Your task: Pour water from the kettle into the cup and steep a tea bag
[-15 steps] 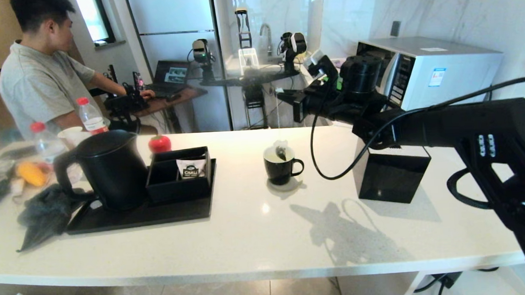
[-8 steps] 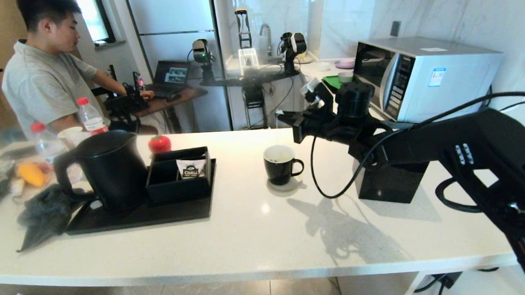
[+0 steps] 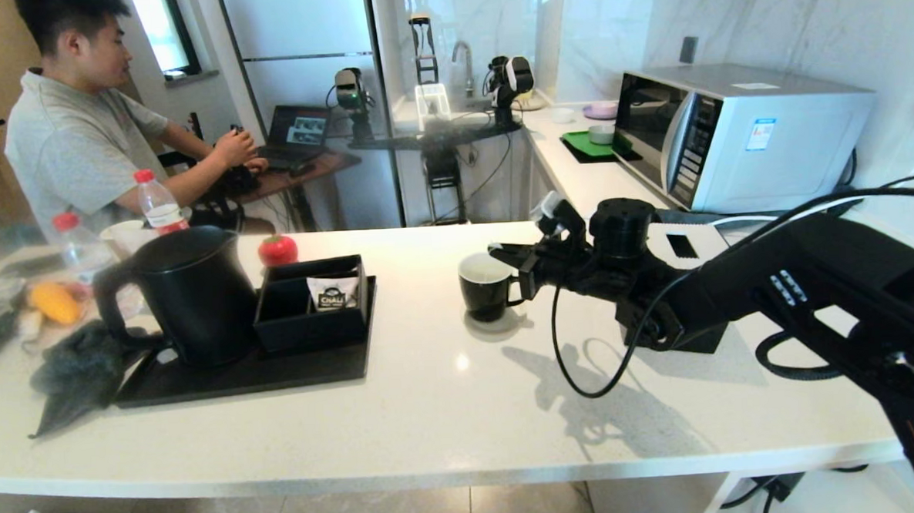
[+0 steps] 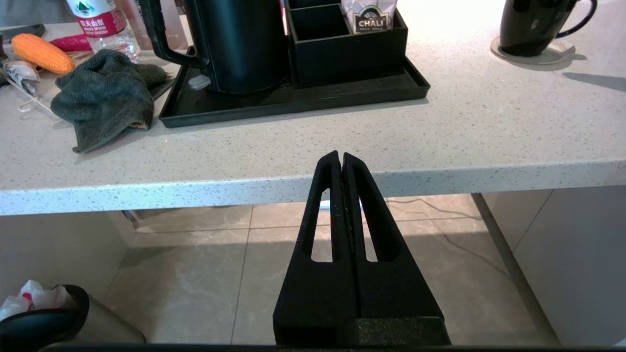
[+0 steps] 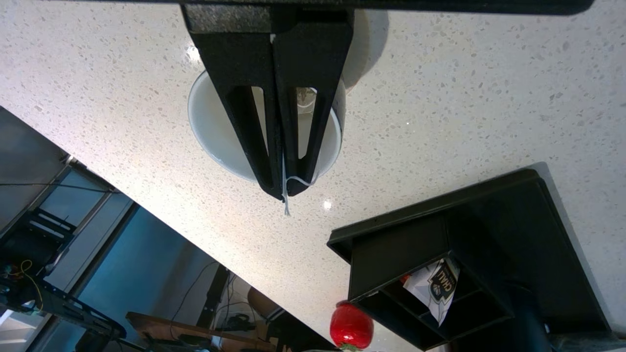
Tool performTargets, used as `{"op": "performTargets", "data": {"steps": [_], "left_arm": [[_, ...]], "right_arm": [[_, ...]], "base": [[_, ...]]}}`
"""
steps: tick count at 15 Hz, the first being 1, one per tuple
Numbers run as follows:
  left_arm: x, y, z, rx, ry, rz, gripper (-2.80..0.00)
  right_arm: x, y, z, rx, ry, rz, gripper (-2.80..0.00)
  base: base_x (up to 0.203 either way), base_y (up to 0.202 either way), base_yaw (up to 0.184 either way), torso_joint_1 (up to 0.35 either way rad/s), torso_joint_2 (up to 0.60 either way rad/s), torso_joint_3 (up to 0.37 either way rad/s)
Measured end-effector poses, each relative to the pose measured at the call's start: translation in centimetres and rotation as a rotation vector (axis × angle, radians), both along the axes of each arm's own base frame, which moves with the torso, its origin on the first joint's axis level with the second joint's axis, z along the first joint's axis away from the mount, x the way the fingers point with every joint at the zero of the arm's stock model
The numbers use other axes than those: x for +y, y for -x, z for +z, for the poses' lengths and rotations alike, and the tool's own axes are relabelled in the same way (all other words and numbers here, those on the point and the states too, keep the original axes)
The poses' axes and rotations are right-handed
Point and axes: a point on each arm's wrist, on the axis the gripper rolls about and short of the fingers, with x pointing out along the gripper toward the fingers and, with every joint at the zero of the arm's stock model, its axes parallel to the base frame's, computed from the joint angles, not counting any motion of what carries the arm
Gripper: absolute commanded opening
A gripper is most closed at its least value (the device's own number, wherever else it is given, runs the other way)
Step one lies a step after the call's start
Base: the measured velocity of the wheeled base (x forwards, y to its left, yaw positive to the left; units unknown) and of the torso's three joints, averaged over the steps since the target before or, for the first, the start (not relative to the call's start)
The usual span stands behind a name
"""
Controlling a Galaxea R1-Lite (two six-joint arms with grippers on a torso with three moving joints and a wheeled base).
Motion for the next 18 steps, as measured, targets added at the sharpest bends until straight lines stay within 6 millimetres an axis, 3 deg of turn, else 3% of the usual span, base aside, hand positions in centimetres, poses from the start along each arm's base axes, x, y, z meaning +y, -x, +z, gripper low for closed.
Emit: {"op": "performTargets", "data": {"steps": [4,10,18], "left_arm": [[0.0,0.0,0.0,0.000,0.000,0.000,-2.80],[0.0,0.0,0.0,0.000,0.000,0.000,-2.80],[0.0,0.0,0.0,0.000,0.000,0.000,-2.80]], "right_arm": [[-0.3,0.4,1.5,-0.014,-0.008,-0.003,-2.80],[-0.8,1.4,5.2,-0.073,-0.037,-0.035,-2.80],[-1.6,1.0,8.8,-0.137,-0.072,-0.090,-2.80]], "base": [[0.000,0.000,0.000,0.000,0.00,0.000],[0.000,0.000,0.000,0.000,0.00,0.000],[0.000,0.000,0.000,0.000,0.00,0.000]]}}
